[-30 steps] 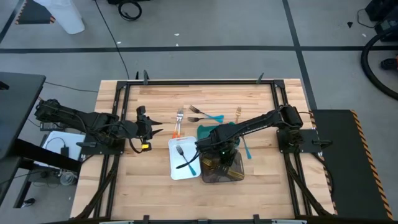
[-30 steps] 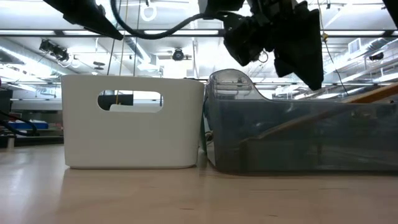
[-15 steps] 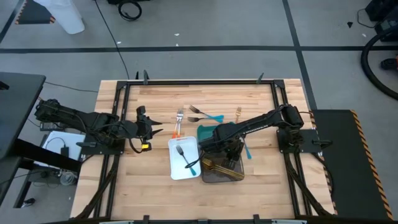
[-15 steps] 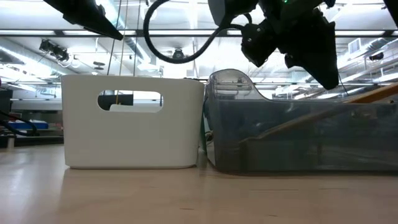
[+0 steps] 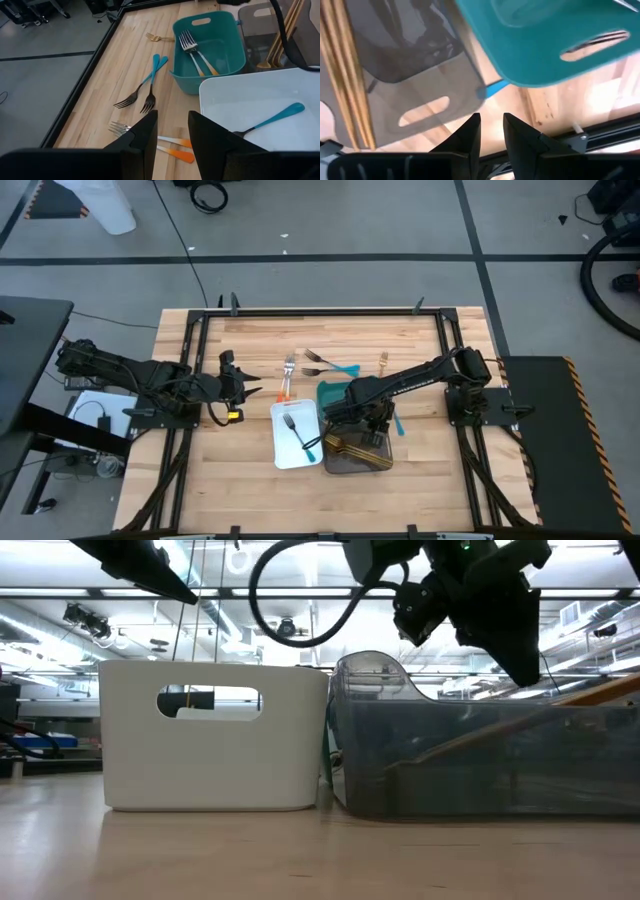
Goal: Sort silverware by color (type)
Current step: Put the white-orange fork into the green bin
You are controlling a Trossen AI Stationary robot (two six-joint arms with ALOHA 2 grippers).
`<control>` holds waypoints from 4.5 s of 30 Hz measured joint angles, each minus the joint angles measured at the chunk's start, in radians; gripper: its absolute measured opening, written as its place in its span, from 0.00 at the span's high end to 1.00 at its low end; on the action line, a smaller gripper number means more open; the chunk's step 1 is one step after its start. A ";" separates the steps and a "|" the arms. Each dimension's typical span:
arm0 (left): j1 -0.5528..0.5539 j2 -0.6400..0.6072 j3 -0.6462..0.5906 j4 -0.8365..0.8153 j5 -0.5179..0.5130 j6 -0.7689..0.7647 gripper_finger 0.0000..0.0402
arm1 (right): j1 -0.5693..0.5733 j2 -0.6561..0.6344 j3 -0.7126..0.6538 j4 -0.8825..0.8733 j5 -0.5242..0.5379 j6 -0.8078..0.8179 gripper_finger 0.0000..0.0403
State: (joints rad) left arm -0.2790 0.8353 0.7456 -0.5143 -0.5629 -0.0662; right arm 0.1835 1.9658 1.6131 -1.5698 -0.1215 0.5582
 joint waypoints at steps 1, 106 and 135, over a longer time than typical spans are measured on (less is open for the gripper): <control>0.000 0.000 0.000 0.000 0.000 0.000 0.71 | -0.002 -0.013 -0.012 -0.001 0.004 0.007 0.77; 0.609 0.853 0.006 0.313 0.423 -0.026 0.83 | 0.133 -0.572 -0.531 0.582 0.966 0.321 0.77; 0.674 0.640 -0.003 0.118 0.400 0.050 0.96 | 0.133 -0.572 -0.531 0.635 0.938 0.276 0.77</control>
State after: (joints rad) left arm 0.3947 1.4755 0.7427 -0.3965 -0.1634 -0.0165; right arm 0.3168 1.3937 1.0821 -0.9352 0.8162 0.8345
